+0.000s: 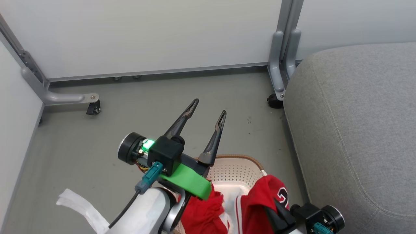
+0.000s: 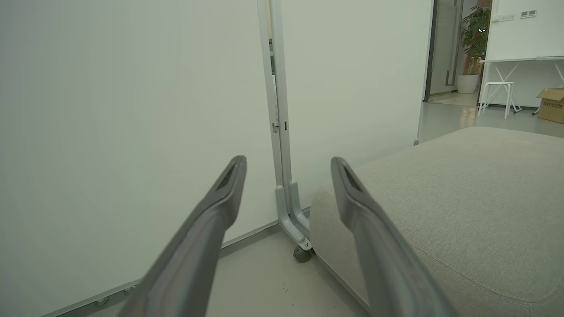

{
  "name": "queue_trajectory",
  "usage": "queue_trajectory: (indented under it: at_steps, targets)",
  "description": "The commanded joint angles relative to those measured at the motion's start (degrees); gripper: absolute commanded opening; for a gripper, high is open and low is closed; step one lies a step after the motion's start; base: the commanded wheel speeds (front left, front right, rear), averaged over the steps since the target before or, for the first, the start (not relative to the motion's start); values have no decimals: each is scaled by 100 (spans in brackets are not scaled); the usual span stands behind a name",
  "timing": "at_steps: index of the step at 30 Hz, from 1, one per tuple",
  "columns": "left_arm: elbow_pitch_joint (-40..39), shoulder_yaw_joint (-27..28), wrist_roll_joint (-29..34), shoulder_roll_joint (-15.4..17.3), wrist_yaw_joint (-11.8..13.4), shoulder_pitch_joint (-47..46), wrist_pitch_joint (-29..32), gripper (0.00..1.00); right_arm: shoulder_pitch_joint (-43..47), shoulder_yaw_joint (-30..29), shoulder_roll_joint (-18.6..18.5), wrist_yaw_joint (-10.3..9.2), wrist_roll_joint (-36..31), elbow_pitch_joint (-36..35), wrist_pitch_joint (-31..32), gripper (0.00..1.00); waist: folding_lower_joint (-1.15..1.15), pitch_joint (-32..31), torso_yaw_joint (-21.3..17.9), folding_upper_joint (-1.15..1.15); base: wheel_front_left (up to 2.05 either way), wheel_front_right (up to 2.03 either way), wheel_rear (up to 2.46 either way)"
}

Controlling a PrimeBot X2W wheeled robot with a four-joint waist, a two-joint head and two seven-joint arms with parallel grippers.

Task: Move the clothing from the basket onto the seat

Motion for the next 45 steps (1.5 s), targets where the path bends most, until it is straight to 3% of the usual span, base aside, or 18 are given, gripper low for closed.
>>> queue_trajectory:
  at_steps: [1, 13, 23, 34, 40, 45]
  targets:
    - [13, 27, -41, 68, 21, 113, 12, 100, -53, -33, -10, -6, -21, -38, -20, 0, 0, 15, -8, 0, 0, 0, 0]
    - [188, 56, 35, 368, 262, 608, -222, 100, -190, -255, 65, -7, -42, -180, -20, 0, 0, 118, -261, 0, 0, 0, 0]
    - [244, -158, 196, 861, -197, 1050, -620, 100, -397, -336, 114, -6, -84, -544, -20, 0, 0, 470, -870, 0, 0, 0, 0]
    - [129, -97, 621, 1047, -136, 1056, -704, 100, -471, -682, 177, -6, -126, -1257, -20, 0, 0, 1209, -1966, 0, 0, 0, 0]
    - [24, -173, 983, 1257, -341, 796, -699, 100, -618, -899, 201, -6, -56, -1615, -20, 0, 0, 1746, -2425, 0, 0, 0, 0]
    - [-115, -191, 999, 1354, -508, 494, -570, 100, -1153, -1028, 205, -6, -247, -1869, -20, 0, 0, 2353, -2567, 0, 0, 0, 0]
